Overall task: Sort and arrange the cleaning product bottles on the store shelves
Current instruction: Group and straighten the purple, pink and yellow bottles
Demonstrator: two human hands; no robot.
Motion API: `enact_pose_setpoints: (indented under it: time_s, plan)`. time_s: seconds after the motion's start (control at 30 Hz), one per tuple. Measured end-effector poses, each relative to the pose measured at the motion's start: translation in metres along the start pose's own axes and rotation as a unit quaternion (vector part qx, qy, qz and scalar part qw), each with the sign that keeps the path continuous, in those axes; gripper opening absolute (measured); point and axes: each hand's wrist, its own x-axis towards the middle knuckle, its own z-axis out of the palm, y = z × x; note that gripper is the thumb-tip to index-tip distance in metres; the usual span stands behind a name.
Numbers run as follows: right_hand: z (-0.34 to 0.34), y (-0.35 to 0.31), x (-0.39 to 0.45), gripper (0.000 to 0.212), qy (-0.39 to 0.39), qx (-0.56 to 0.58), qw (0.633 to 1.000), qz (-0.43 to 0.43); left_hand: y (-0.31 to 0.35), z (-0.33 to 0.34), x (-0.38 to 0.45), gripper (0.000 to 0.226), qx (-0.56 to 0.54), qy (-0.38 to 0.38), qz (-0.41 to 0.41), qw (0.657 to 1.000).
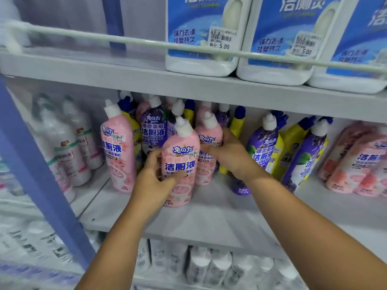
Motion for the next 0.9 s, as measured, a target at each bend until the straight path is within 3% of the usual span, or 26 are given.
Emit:
enact_pose_setpoints:
  time_s: [0.37, 0.5, 0.67, 0.9]
  plan:
    - [-0.07, -0.019, -0.098, 0.042, 0.142, 0.081, 0.986, -0.006, 0.029, 0.046, -0.025, 0.052, -0.111, -0.079, 0.022, 0.99]
    - [-0.125, -0.015, -0.13, 0.042, 0.173, 0.089, 0.981, -0.024, 0.046, 0.097, -0.038, 0.052, -0.104, -0.098, 0.031, 0.989]
    - [-0.211, 0.006, -0.16, 0.066, 0.216, 0.097, 0.971, -0.036, 0.069, 0.176, -0.059, 0.052, -0.092, -0.108, 0.04, 0.989]
    - [-0.341, 0.056, -0.195, 0.043, 0.231, 0.1, 0.967, -0.03, 0.089, 0.305, -0.09, 0.05, -0.093, -0.122, 0.043, 0.987]
